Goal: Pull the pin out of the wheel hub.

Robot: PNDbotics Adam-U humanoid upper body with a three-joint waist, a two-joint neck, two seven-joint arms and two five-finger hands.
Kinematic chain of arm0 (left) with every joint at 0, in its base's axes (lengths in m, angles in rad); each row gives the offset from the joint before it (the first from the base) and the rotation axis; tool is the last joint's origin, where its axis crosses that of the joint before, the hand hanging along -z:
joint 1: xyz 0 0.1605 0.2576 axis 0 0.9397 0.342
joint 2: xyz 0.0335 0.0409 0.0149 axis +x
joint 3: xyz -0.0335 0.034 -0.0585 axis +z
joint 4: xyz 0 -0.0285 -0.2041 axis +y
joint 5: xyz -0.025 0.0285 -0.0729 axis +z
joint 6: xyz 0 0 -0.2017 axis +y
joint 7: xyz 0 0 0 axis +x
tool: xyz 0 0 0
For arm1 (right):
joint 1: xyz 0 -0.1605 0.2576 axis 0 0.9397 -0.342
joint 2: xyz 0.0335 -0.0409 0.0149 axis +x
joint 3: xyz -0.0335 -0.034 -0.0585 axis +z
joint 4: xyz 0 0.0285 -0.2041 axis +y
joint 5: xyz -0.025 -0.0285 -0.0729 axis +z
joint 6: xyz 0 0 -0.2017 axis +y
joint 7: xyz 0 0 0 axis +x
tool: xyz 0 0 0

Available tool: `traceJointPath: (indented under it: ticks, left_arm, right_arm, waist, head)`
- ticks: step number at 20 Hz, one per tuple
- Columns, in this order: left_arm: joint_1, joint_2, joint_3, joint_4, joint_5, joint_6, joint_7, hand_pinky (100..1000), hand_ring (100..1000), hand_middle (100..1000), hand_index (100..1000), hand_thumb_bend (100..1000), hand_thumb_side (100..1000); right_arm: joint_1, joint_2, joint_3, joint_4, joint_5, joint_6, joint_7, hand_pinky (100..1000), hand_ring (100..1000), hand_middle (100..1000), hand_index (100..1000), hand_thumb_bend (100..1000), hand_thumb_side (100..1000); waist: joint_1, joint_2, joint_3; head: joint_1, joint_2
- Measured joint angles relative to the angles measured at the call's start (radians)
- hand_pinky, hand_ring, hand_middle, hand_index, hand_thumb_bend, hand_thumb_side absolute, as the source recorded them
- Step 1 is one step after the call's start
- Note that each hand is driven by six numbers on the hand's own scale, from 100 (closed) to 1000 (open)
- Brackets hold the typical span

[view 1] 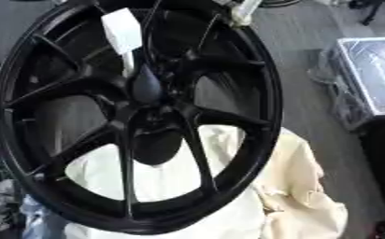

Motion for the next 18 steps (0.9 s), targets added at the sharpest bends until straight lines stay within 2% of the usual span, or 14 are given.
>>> traceJointPath:
  ticks: [4,7,9,10,12,13,14,15,16,18]
  left_arm:
    - [0.0,-0.004,0.006,-0.001,-0.003,-0.001,0.005,702,729,694,700,212,829]
    - [0.0,-0.007,0.011,-0.004,-0.004,-0.001,0.009,702,729,695,700,210,830]
    - [-0.002,-0.007,0.012,-0.006,-0.004,-0.001,0.01,703,729,695,700,209,831]
    - [-0.004,-0.008,0.012,-0.006,-0.004,-0.002,0.01,703,729,695,700,210,831]
    - [-0.006,-0.011,0.012,-0.006,-0.004,-0.002,0.01,703,729,695,700,208,832]
    - [-0.007,-0.015,0.012,-0.006,-0.004,-0.002,0.01,703,729,696,700,208,833]
    - [-0.007,-0.017,0.012,-0.006,-0.004,-0.002,0.01,703,729,696,700,209,833]
    - [-0.007,-0.017,0.012,-0.006,-0.004,-0.002,0.01,704,729,696,700,209,833]
    - [-0.007,-0.017,0.012,-0.006,-0.004,-0.002,0.01,704,730,696,700,210,832]
    - [-0.008,-0.02,0.012,-0.006,-0.004,-0.002,0.01,704,730,697,701,212,832]
  right_arm:
    - [0.277,-0.094,-0.158,-0.003,-0.035,-0.067,-0.186,849,589,370,566,100,100]
    - [0.46,-0.091,-0.255,-0.003,0.01,-0.123,-0.284,847,596,380,573,100,100]
    - [0.547,-0.059,-0.302,-0.003,0.068,-0.153,-0.326,857,615,406,602,100,100]
    - [0.585,-0.033,-0.321,-0.003,0.104,-0.165,-0.342,860,624,419,615,100,100]
    - [0.637,0.018,-0.346,-0.003,0.174,-0.184,-0.356,886,725,529,731,100,100]
    - [0.657,0.043,-0.354,-0.002,0.214,-0.193,-0.354,914,801,629,832,157,100]
    - [0.674,0.067,-0.361,0.001,0.258,-0.201,-0.345,949,862,709,894,245,100]
    - [0.686,0.087,-0.366,0.006,0.299,-0.209,-0.335,975,900,755,921,301,151]
    - [0.696,0.106,-0.371,0.014,0.338,-0.214,-0.325,997,936,805,943,340,254]
    - [0.708,0.135,-0.383,0.035,0.404,-0.214,-0.315,1000,973,855,967,351,368]
  waist:
    - [0.01,0.0,-0.02]
    - [0.02,0.0,-0.022]
    - [0.027,0.001,-0.021]
    - [0.029,0.002,-0.019]
    - [0.034,0.003,-0.016]
    - [0.036,0.004,-0.014]
    - [0.038,0.004,-0.012]
    - [0.039,0.005,-0.011]
    - [0.04,0.006,-0.01]
    - [0.041,0.006,-0.009]
  head:
    - [0.022,-0.008]
    - [0.04,-0.02]
    - [0.049,-0.029]
    - [0.053,-0.033]
    - [0.059,-0.039]
    - [0.062,-0.042]
    - [0.064,-0.042]
    - [0.065,-0.044]
    - [0.067,-0.046]
    - [0.069,-0.049]
